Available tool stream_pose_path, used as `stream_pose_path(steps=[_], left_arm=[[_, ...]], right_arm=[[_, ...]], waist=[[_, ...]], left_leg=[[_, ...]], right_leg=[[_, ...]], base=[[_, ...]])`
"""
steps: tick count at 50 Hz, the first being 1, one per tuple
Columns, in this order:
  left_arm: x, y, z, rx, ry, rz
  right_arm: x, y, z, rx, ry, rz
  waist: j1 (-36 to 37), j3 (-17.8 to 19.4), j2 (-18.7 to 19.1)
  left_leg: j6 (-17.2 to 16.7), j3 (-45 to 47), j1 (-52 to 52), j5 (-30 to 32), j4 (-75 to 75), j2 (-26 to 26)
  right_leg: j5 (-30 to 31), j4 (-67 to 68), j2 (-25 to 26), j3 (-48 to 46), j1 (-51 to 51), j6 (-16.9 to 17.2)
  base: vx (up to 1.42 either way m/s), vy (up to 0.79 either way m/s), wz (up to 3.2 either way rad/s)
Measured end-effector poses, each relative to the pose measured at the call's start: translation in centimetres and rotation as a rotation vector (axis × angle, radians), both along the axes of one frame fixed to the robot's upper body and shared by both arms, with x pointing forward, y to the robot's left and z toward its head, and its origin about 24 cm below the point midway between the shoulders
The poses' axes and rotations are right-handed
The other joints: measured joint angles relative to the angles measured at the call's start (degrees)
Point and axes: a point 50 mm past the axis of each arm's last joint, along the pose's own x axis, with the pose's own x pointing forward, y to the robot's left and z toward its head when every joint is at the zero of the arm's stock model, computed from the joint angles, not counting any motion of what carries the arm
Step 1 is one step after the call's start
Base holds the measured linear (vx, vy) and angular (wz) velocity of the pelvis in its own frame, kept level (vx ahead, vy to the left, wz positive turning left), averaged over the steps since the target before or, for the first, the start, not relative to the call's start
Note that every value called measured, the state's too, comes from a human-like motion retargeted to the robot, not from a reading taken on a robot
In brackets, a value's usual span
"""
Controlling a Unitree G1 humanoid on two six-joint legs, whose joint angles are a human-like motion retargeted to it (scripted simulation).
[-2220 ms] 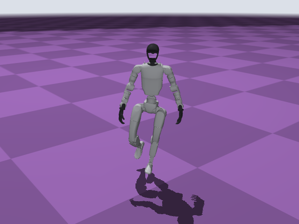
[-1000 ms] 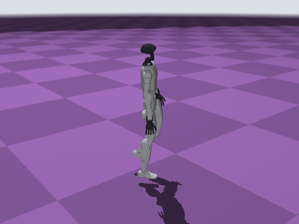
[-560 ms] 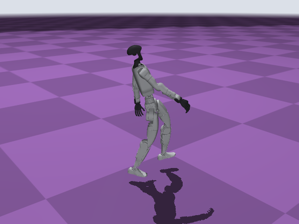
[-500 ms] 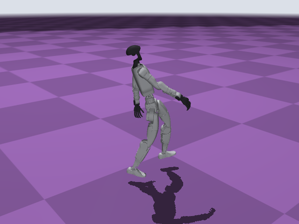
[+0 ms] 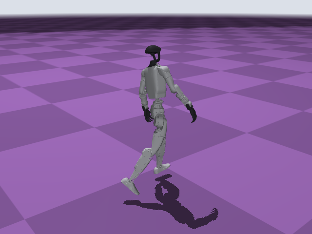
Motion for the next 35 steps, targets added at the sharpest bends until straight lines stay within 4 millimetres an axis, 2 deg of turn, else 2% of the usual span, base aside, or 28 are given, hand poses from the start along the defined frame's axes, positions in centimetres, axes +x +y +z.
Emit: stream_pose_path(steps=[3, 5, 7, 10, 14, 17, 20, 25, 30, 35], left_arm=[[-0.6, 1.5, 0.8, 0.060, -0.010, 0.004], [-1.4, 2.5, 1.2, 0.097, 0.007, 0.014], [-2.3, 3.3, 1.5, 0.130, 0.036, 0.033], [-3.0, 4.5, 1.9, 0.166, 0.072, 0.070], [-3.1, 5.4, 2.4, 0.189, 0.082, 0.099], [-2.5, 5.4, 2.4, 0.191, 0.058, 0.103], [-1.4, 4.9, 2.3, 0.181, 0.026, 0.086], [0.6, 3.3, 1.5, 0.152, 0.020, 0.001], [1.6, 1.3, 0.4, 0.133, 0.114, -0.137], [1.8, -0.9, -0.9, 0.110, 0.217, -0.266]], right_arm=[[-3.9, -0.1, -1.8, 0.003, 0.085, -0.045], [-7.3, -0.6, -2.9, -0.022, 0.170, -0.068], [-11.0, -1.3, -3.7, -0.059, 0.272, -0.089], [-16.0, -2.4, -4.2, -0.102, 0.424, -0.111], [-21.3, -3.4, -4.0, -0.107, 0.571, -0.176], [-23.7, -3.9, -3.6, -0.099, 0.620, -0.267], [-24.7, -4.2, -3.4, -0.096, 0.624, -0.367], [-24.1, -4.2, -3.5, -0.089, 0.585, -0.454], [-21.6, -3.9, -3.8, -0.083, 0.513, -0.429], [-17.9, -3.9, -3.9, -0.085, 0.392, -0.360]], waist=[[-1.44, 0.77, -0.38], [-3.25, 0.43, -0.53], [-5.40, -0.11, -0.22], [-8.21, -1.14, 0.00], [-11.41, -2.91, -0.46], [-13.45, -4.08, -1.56], [-15.20, -4.61, -3.02], [-16.98, -3.83, -5.19], [-17.85, -2.02, -5.48], [-19.40, -0.43, -3.90]], left_leg=[[-2.61, -4.50, 2.78, -1.23, -1.71, -0.96], [-4.19, -6.86, 4.15, -2.06, -2.43, -1.07], [-5.32, -8.74, 5.46, -2.94, -2.72, -0.45], [-5.78, -10.70, 7.13, -4.28, -2.90, 0.69], [-4.71, -13.11, 9.46, -5.31, -3.59, 1.49], [-3.86, -14.69, 11.22, -5.79, -4.12, 1.01], [-3.41, -16.49, 13.11, -6.43, -4.39, -0.26], [-2.27, -20.04, 16.73, -8.06, -4.03, -3.22], [0.75, -20.68, 20.68, -10.48, -2.74, -5.89], [4.39, -20.15, 24.87, -13.47, -0.82, -8.15]], right_leg=[[4.98, 10.86, -0.58, 1.48, -4.38, -0.42], [5.65, 19.40, 0.90, 5.39, -9.42, 0.59], [3.22, 26.04, 2.90, 7.01, -13.97, 0.57], [-0.40, 32.41, 2.76, 3.05, -19.74, -2.31], [-5.18, 30.67, 4.28, -1.14, -25.15, -3.66], [-4.81, 24.67, 5.78, -2.41, -28.02, -2.79], [-2.84, 17.11, 7.14, -1.44, -30.09, -1.16], [2.09, 4.75, 8.25, 3.55, -31.72, 0.84], [5.39, -4.49, 8.30, 8.65, -32.50, 1.65], [9.43, -9.86, 8.29, 15.32, -33.71, 3.00]], base=[[0.53, 0.39, 0.86], [0.49, 0.30, 0.93], [0.46, 0.23, 0.90], [0.43, 0.17, 0.69], [0.39, 0.10, 0.58], [0.36, 0.07, 0.62], [0.35, 0.04, 0.71], [0.33, 0.02, 0.77], [0.31, -0.01, 0.65], [0.32, -0.02, 0.41]])
